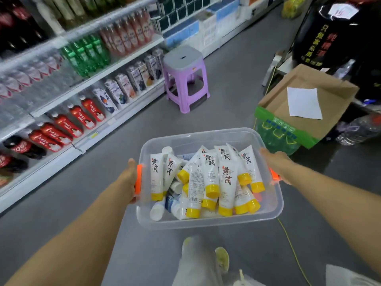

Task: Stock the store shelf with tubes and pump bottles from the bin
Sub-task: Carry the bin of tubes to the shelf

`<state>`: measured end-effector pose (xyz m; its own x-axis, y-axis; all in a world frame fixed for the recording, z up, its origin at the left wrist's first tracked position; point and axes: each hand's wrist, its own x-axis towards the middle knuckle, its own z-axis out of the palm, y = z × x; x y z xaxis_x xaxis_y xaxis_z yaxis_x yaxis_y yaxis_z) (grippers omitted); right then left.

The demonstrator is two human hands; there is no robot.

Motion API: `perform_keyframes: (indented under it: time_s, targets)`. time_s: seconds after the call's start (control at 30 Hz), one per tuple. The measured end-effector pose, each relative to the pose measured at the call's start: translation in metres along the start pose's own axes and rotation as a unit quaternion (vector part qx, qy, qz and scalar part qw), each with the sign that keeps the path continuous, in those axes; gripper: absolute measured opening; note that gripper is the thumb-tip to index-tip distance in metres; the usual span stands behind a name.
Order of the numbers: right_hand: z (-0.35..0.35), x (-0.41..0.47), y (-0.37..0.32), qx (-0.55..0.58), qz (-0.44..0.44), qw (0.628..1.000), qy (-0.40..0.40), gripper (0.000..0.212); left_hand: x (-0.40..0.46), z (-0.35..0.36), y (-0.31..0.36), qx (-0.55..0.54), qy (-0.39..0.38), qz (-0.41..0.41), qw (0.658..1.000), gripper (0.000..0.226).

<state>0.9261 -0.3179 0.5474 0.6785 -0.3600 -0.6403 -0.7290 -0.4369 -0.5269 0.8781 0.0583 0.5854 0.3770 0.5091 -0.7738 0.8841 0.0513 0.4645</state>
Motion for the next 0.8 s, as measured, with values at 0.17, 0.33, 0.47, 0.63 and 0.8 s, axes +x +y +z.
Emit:
perform_keyframes:
  time_s: [0.17, 0.33, 0.47, 0.63, 0.8]
  targets:
    - [-0.008, 0.078, -0.073, 0.004, 0.008, 1.000, 0.011, 0.080, 0.040, 0.036, 0.098, 0.011, -0.007, 0.001, 1.000, 0.064]
    - [-0.009, 0.155, -0.148, 0.015, 0.031, 0.999, 0.021, 0.082, 0.093, 0.067, 0.197, 0.027, -0.020, -0.014, 0.999, 0.066]
    - [-0.012, 0.212, -0.203, 0.016, 0.032, 0.999, 0.009, 0.085, 0.124, 0.089, 0.272, 0.033, -0.022, 0.005, 0.999, 0.062]
    - [-0.024, 0.294, -0.249, 0.031, 0.042, 0.999, 0.016, 0.094, 0.155, 0.117, 0.365, 0.038, -0.027, 0.016, 0.999, 0.065]
    - [-0.046, 0.359, -0.313, 0.038, 0.065, 0.997, 0.015, 0.104, 0.191, 0.155, 0.451, 0.062, -0.025, 0.012, 0.998, 0.067]
